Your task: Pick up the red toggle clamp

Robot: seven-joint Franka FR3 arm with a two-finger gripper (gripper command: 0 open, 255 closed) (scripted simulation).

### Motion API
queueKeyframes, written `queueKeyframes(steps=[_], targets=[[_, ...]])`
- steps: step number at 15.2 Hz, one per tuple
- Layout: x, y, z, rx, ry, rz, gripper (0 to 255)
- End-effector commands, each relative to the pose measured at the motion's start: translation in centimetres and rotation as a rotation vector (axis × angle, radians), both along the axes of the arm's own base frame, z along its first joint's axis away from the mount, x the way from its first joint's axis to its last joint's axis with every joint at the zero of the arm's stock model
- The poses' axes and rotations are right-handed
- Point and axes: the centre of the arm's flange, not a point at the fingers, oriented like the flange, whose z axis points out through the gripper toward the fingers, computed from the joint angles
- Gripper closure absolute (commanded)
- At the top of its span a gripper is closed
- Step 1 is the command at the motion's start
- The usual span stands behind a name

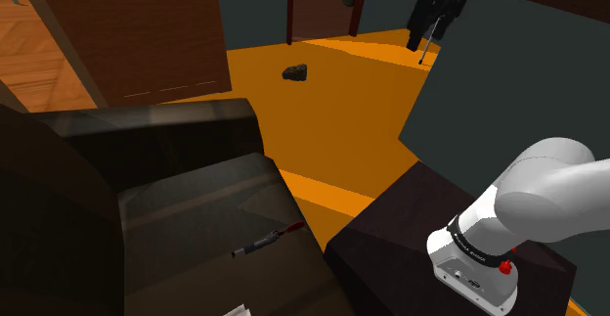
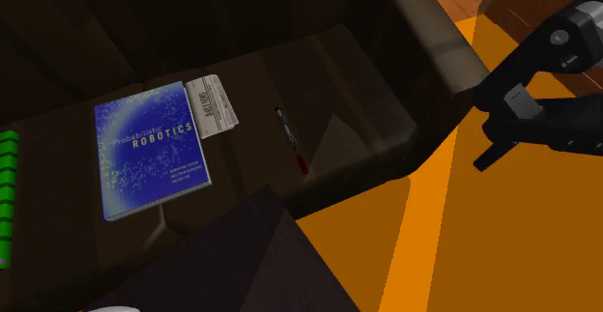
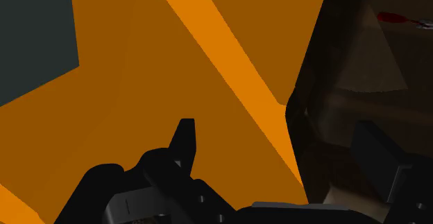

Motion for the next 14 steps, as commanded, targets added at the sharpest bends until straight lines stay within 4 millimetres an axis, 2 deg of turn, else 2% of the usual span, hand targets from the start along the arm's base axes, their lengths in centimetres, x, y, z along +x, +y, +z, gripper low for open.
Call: queueKeyframes(steps=[1,14], targets=[[0.0,0.0,0.0,0.000,0.000,0.000,0],[5.6,7.0,-14.1,0.061,0.042,0.228,0]])
